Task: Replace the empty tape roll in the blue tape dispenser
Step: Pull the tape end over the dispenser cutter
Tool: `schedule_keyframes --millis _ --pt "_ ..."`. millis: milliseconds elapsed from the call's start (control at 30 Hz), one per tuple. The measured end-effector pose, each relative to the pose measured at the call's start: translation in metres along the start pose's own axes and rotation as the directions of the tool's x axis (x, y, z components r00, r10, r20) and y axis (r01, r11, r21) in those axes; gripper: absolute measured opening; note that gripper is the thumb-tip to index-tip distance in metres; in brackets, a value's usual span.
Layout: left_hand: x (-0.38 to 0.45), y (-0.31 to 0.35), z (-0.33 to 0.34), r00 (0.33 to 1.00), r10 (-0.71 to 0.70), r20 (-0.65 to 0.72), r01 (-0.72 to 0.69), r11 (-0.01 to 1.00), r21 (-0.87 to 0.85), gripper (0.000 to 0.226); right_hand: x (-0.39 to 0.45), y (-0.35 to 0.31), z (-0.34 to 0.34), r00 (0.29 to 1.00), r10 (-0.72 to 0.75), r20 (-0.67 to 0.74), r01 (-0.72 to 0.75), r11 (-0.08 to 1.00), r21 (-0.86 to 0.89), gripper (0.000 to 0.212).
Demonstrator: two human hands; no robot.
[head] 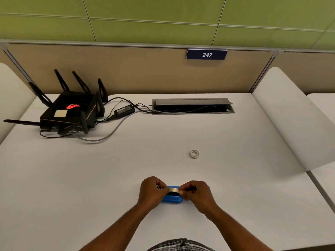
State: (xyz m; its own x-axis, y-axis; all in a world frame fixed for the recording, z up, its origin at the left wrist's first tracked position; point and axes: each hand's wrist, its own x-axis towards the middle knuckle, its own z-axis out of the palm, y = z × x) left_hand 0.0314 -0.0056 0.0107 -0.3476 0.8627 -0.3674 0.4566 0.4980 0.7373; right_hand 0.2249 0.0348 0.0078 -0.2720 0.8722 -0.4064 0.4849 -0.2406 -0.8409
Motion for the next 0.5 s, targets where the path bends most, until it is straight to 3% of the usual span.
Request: schedule_keyframes --millis 133,300,500 --pt "-0.0022 -0.0001 -0.0016 1.000 0.016 0.021 -0.015 1.000 -0.026 0.014 0.0001 0.0013 -0.0002 1.000 0.002 -0.013 -0.002 1.000 -0.002 0.011" --pt "-0.0039 0.0015 0.0000 0.998 0.036 -0.046 -0.037 0.999 -0.019 0.026 -0.0007 0.0002 0.0015 1.000 0.000 -0.012 0.000 1.000 0.013 0.009" --pt "-0.0018 0.0037 0.0026 0.998 0.028 -0.049 -0.026 0.999 0.040 0.019 -0.0012 -0.0007 0.0012 1.000 -0.008 -0.019 0.008 1.000 -0.002 0.010"
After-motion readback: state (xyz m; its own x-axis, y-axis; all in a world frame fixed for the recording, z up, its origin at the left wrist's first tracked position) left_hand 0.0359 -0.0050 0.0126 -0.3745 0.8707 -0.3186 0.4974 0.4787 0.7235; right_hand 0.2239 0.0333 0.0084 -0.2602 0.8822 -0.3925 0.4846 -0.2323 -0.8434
